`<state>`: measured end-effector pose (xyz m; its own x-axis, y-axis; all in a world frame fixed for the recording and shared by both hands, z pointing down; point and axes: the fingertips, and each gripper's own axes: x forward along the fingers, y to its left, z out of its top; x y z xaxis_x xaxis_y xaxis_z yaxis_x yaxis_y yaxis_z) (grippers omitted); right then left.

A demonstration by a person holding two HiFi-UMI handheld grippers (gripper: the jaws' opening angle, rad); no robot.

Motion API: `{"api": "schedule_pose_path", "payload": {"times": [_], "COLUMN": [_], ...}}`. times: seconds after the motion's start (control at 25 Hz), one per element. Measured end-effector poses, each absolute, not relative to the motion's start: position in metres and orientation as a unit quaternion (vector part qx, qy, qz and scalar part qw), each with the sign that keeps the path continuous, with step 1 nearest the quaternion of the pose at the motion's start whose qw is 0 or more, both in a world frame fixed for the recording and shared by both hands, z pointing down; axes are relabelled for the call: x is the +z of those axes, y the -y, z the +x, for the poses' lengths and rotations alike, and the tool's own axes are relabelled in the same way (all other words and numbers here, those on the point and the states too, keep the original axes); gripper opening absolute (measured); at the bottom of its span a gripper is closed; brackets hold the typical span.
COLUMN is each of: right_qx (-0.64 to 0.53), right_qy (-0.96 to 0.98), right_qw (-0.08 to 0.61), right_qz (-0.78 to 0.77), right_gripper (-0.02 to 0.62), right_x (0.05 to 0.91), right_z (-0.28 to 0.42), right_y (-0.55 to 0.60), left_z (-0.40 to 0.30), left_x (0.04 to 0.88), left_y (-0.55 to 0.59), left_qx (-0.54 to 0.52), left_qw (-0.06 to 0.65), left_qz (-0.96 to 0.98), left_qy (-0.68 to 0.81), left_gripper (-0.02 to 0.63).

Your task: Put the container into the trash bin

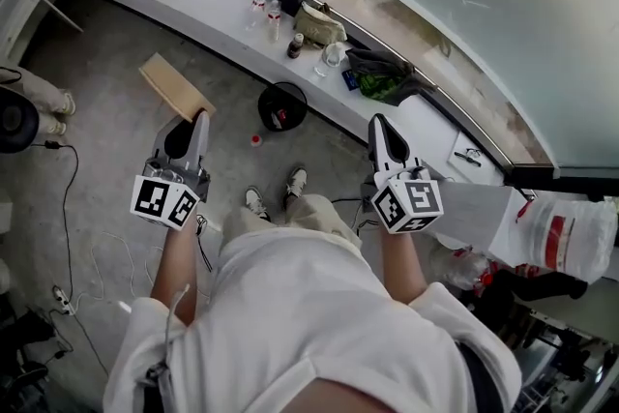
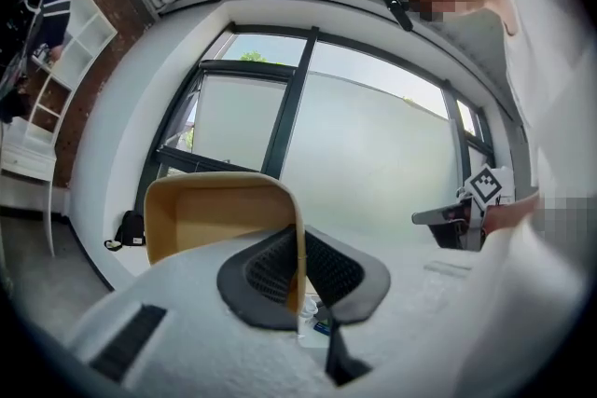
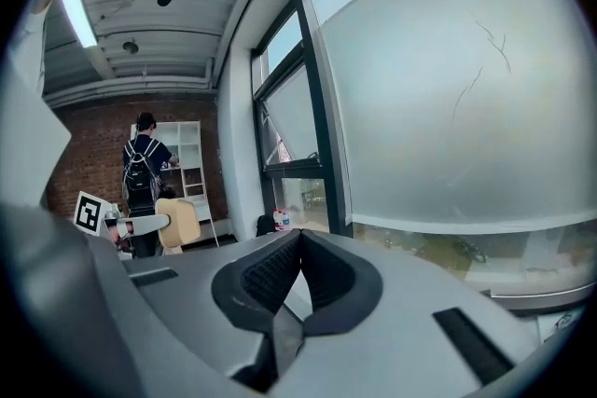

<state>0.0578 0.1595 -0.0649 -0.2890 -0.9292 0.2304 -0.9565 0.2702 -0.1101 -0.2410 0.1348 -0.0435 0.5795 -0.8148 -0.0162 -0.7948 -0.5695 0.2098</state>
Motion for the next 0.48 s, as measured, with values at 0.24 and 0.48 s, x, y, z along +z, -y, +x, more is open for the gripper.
{"api": "schedule_pose_path", "payload": {"times": [0.24,0.48], "right_qx": [0.112,0.124], "right_qy": [0.807,0.825], "right_qw": [0.045,0.054], "right_qz": [0.577,0.549], "right_gripper": [0.002,0.002], "right_x": [-0.063,-0.047], "right_z": [0.091,0.115], "right_y": [-0.09,-0.024], "left_z": [-0.198,-0.164], "left_x": [-0.059,-0.06], "left_y": [-0.082,-0.043], "left_qx": [-0.049,-0.018], "left_qw": [0.076,0.076], "left_qz": [0.885,0.884], "left_qy": [0.457,0.461], "left_gripper": [0.02,0.021]}}
